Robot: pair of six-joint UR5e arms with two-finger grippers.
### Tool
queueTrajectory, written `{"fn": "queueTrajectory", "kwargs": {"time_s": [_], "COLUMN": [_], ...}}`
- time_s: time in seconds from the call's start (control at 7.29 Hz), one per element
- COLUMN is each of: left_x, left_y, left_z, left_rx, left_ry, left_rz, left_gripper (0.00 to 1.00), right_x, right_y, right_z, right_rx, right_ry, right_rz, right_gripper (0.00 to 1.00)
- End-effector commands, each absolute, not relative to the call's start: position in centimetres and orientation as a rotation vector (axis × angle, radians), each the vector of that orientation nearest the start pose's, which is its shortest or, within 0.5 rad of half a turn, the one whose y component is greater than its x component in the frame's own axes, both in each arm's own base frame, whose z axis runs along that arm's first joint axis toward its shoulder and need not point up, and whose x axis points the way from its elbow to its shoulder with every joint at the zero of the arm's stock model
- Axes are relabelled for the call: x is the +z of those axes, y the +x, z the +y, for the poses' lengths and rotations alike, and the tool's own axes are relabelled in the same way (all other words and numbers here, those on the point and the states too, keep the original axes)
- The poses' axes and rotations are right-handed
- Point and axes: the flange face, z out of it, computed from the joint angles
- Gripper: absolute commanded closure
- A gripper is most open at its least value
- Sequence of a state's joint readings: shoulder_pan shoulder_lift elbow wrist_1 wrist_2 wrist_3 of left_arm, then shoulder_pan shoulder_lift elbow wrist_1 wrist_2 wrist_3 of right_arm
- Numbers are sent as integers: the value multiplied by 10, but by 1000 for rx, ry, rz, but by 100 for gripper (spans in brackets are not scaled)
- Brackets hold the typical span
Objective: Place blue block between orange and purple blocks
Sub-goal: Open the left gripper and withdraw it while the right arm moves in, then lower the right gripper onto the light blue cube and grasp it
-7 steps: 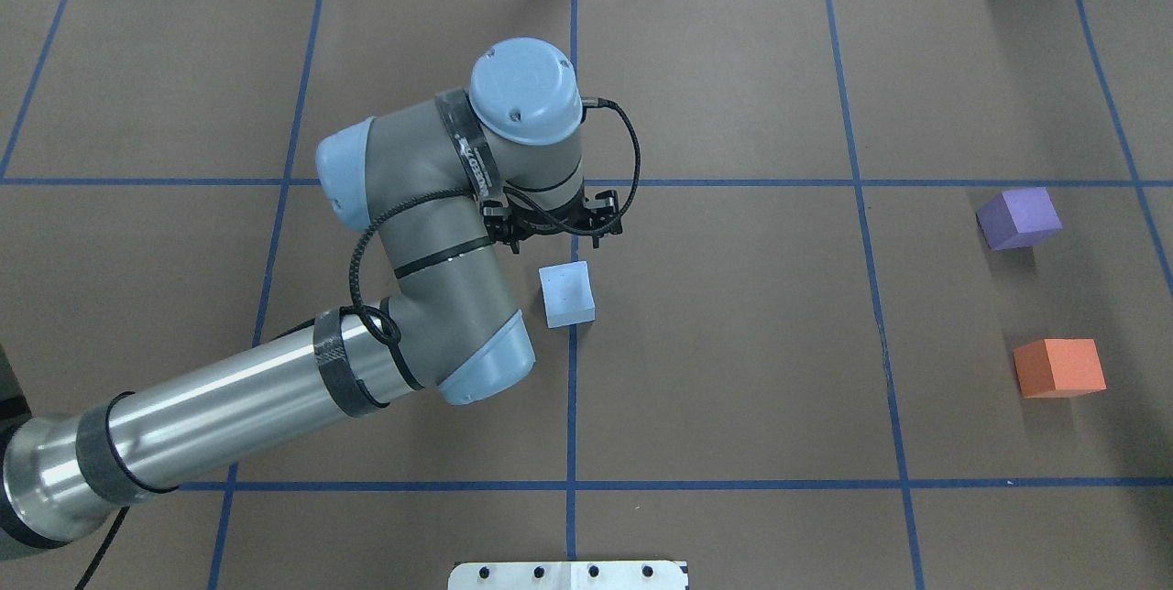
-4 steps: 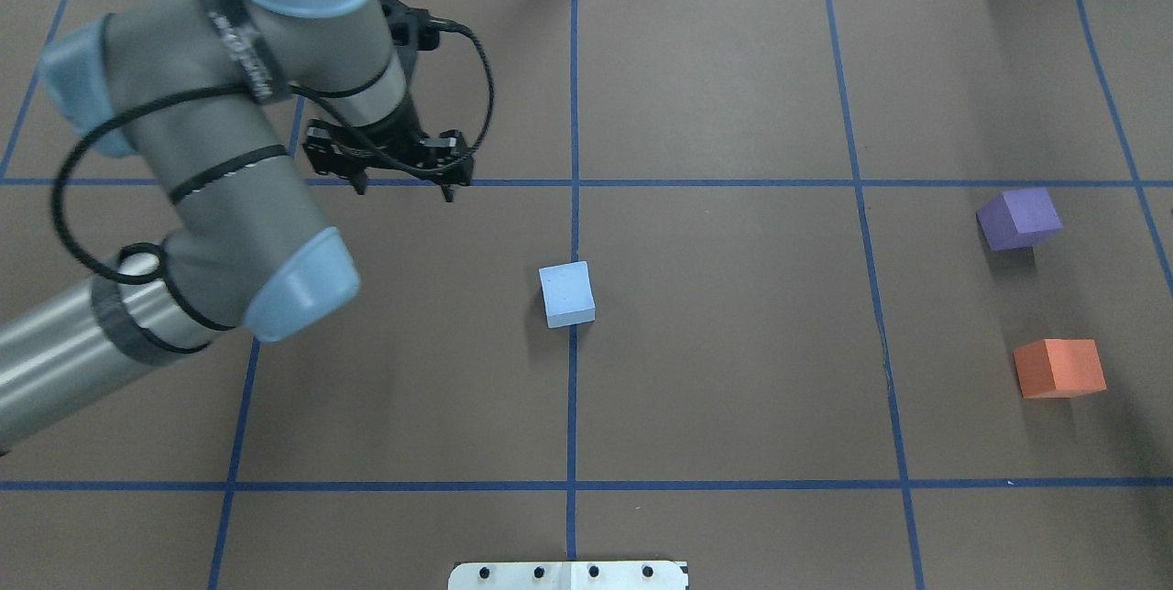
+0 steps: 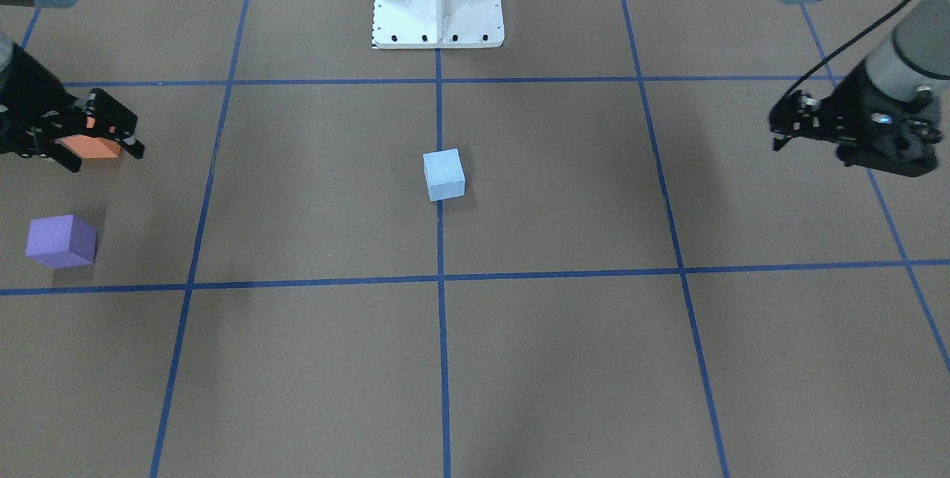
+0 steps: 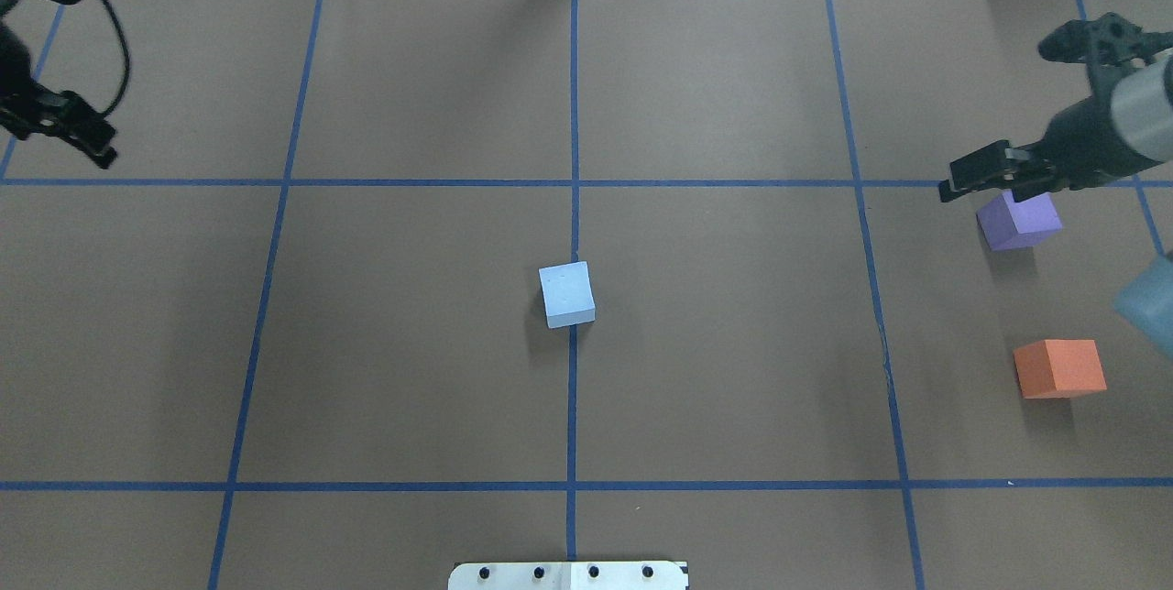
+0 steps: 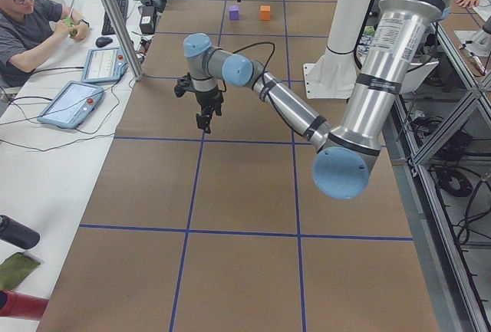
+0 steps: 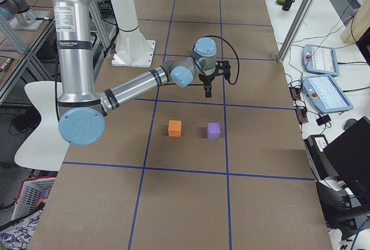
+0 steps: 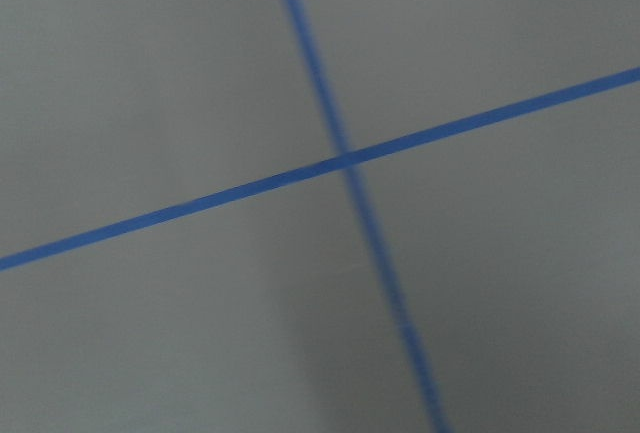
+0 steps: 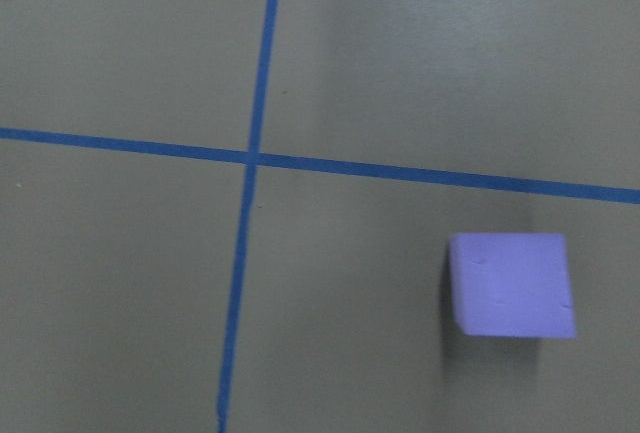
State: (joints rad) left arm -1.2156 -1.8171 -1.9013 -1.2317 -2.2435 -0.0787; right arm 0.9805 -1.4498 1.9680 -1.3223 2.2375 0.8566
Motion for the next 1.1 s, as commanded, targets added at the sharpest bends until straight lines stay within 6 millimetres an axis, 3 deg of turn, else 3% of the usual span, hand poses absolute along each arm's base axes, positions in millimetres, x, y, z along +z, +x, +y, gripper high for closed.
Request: {"fn": "queueTrajectory", "kwargs": {"time_s": [0.0,0.14,0.27,0.41,0.55,0.82,0.96], "left_x": [533,564,597,620,626,625,625], "left_y": [-5,-46,-76,-91,-91,-91,-91], "left_z": [-523,-510,-479,-452,-441,-440,-440], "left_rx": [417,423,404,385,376,370,370], "left_ry": [66,69,62,96,108,109,109], "left_rz": [691,691,697,693,714,726,726], "left_gripper": [0,0,0,0,0,0,0], "right_x": [274,230,205,186,174,145,148], "right_y": [-337,-392,-434,-472,-500,-570,-596], "right_z": [-466,-444,-434,-426,-421,-415,-410], "right_rx": [18,12,34,31,23,17,1], "right_ry": [98,90,113,102,126,138,160], "right_rz": [-900,-861,-850,-852,-837,-801,-808], "right_gripper": [0,0,0,0,0,0,0]}}
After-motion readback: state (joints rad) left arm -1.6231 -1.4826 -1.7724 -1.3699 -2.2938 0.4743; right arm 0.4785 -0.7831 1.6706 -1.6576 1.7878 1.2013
